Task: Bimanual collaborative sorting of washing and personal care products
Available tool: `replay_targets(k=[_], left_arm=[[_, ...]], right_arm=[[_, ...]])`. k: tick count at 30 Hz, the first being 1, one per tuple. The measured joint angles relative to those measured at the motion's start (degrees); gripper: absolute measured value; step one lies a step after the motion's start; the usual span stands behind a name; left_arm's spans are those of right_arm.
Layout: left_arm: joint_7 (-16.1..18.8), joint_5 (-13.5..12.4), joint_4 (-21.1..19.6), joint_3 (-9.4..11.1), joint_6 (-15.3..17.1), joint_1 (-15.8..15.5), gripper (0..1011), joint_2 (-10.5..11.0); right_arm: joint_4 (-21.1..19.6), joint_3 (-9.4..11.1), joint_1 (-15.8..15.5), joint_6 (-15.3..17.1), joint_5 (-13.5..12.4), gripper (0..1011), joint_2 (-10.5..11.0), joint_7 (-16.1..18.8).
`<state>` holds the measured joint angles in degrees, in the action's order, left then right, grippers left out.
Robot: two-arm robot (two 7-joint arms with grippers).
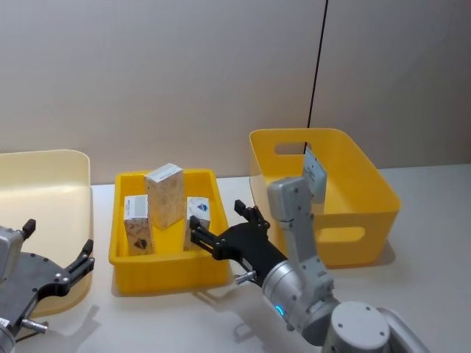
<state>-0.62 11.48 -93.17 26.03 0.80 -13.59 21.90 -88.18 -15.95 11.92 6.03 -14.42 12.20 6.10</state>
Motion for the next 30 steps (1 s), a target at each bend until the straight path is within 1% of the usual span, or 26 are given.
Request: replay_targets(k=[8, 17, 30], left_arm=[[0.0, 0.0, 0.0, 0.0, 0.0, 0.0, 1000, 0.0], [0.0, 0.0, 0.0, 0.0, 0.0, 0.0, 1000, 0.0], [0.0, 0.0, 0.0, 0.0, 0.0, 0.0, 1000, 0.0]], right_arm=[[2.9, -0.8, 2.3, 0.7, 0.4, 1001, -1.0, 1.3], [5.0, -1.2, 3.6, 1.1, 1.1, 1001, -2.1, 1.5], [7.1, -1.3, 4.2, 1.2, 2.9, 1001, -4.1, -0.6]])
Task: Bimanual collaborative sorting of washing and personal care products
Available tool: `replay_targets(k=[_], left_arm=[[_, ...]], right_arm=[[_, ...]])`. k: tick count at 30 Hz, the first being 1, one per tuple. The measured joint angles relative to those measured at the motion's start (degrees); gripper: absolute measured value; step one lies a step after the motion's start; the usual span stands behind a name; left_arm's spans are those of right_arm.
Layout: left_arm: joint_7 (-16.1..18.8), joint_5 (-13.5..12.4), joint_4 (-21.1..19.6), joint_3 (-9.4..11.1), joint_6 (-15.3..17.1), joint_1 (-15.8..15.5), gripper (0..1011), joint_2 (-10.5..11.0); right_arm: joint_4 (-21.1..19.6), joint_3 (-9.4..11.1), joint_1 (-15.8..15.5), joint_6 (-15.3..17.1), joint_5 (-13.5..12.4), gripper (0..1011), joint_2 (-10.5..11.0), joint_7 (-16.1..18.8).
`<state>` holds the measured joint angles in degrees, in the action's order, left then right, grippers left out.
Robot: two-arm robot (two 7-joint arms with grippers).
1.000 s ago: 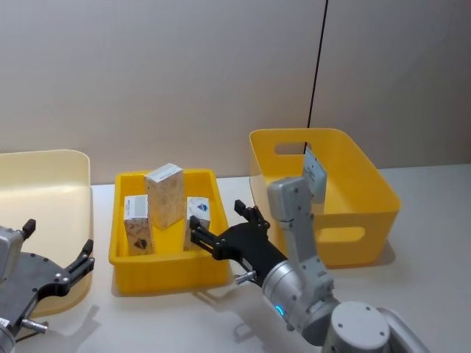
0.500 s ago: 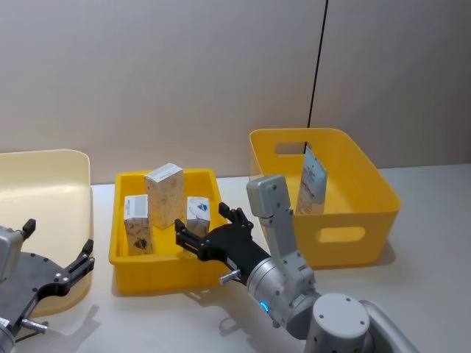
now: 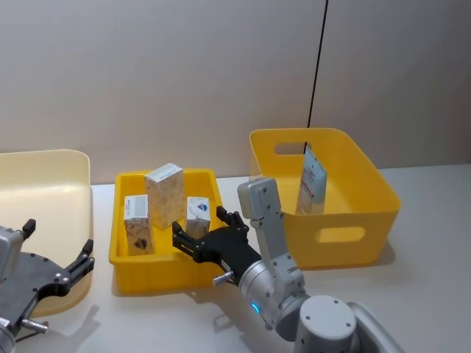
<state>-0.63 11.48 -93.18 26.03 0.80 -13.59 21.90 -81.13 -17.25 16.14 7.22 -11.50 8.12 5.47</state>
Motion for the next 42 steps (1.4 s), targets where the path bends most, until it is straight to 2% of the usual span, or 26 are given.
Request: replay_targets(k=[23, 27, 32, 33, 39, 42], left_arm=[[0.0, 0.0, 0.0, 0.0, 0.0, 0.0, 1000, 0.0], [0.0, 0.0, 0.0, 0.0, 0.0, 0.0, 1000, 0.0], [0.0, 0.0, 0.0, 0.0, 0.0, 0.0, 1000, 0.0], [0.0, 0.0, 0.0, 0.0, 0.0, 0.0, 1000, 0.0], [0.0, 0.0, 0.0, 0.0, 0.0, 0.0, 1000, 0.0], [0.0, 0.0, 0.0, 0.0, 0.0, 0.0, 1000, 0.0]], right_arm=[[3.6, 0.1, 2.2, -0.1, 1.9, 996, -2.6, -1.5], [3.8, 0.2, 2.3, -0.1, 2.1, 904, -2.7, -1.6], [4.2, 0.2, 2.5, -0.1, 2.2, 742, -2.9, -1.6], [4.2, 0.2, 2.5, -0.1, 2.2, 742, -2.9, -1.6], [4.3, 0.2, 2.7, -0.1, 2.4, 529, -3.1, -1.7], [4.3, 0.3, 2.7, -0.1, 2.4, 472, -3.1, -1.7]])
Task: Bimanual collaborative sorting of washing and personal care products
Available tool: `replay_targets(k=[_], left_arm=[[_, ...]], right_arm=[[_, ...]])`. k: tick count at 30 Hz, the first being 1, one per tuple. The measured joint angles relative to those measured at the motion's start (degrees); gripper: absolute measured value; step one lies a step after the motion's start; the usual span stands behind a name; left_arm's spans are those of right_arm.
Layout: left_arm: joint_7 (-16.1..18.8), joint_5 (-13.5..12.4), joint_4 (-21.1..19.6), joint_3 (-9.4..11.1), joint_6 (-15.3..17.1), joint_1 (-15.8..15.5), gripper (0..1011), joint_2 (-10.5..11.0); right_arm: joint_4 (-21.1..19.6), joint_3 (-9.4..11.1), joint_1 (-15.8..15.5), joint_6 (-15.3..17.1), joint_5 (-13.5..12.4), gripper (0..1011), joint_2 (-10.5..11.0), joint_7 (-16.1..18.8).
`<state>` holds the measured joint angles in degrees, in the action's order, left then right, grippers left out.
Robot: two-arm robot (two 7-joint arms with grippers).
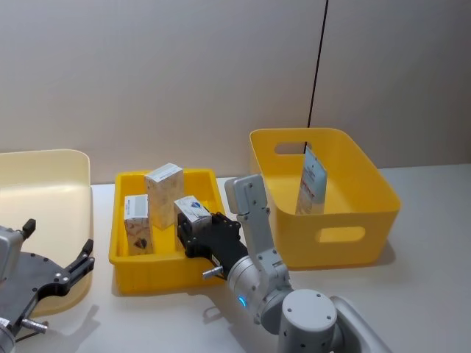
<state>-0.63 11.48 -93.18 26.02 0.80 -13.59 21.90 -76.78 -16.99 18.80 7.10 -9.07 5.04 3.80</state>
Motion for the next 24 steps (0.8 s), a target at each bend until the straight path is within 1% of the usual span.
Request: replay_targets(k=[2, 10, 24], left_arm=[[0.0, 0.0, 0.0, 0.0, 0.0, 0.0, 1000, 0.0], [0.0, 0.0, 0.0, 0.0, 0.0, 0.0, 1000, 0.0], [0.0, 0.0, 0.0, 0.0, 0.0, 0.0, 1000, 0.0]], right_arm=[[0.0, 0.0, 0.0, -0.2, 0.0, 411, 0.0, 0.0], [-0.3, 0.3, -0.4, -2.8, 0.3, 406, 0.2, 0.8], [-2.5, 1.3, -0.7, -11.2, 0.8, 406, 0.7, 2.7]])
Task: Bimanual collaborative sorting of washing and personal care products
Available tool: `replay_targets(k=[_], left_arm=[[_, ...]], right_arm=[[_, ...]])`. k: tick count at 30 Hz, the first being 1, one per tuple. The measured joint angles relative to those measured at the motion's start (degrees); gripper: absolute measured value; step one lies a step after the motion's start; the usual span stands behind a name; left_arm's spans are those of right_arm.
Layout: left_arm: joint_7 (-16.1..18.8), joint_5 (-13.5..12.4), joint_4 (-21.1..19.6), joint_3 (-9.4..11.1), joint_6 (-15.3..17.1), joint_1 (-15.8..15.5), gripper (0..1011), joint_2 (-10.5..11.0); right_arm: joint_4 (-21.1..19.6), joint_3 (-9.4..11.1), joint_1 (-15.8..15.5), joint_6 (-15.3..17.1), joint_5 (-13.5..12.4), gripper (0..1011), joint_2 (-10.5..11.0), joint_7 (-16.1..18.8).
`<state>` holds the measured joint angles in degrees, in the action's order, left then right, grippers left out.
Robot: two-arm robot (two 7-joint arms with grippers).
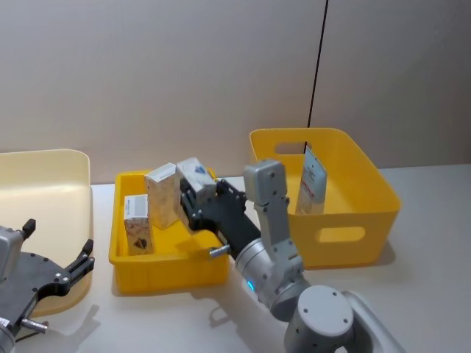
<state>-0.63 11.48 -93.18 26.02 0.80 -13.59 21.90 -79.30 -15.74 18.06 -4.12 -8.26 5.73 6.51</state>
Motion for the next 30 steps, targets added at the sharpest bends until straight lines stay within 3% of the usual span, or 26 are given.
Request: replay_targets(k=[10, 15, 30], left_arm=[[0.0, 0.0, 0.0, 0.0, 0.0, 0.0, 1000, 0.0], [0.0, 0.0, 0.0, 0.0, 0.0, 0.0, 1000, 0.0], [0.0, 0.0, 0.0, 0.0, 0.0, 0.0, 1000, 0.0]], right_arm=[[-3.3, 1.7, -0.2, -4.7, 0.5, 406, 0.4, 0.2], [-6.1, 3.4, -0.8, -6.3, 1.3, 406, 0.8, -0.9], [-13.3, 8.8, -3.5, -7.2, 3.5, 404, 2.4, -4.9]])
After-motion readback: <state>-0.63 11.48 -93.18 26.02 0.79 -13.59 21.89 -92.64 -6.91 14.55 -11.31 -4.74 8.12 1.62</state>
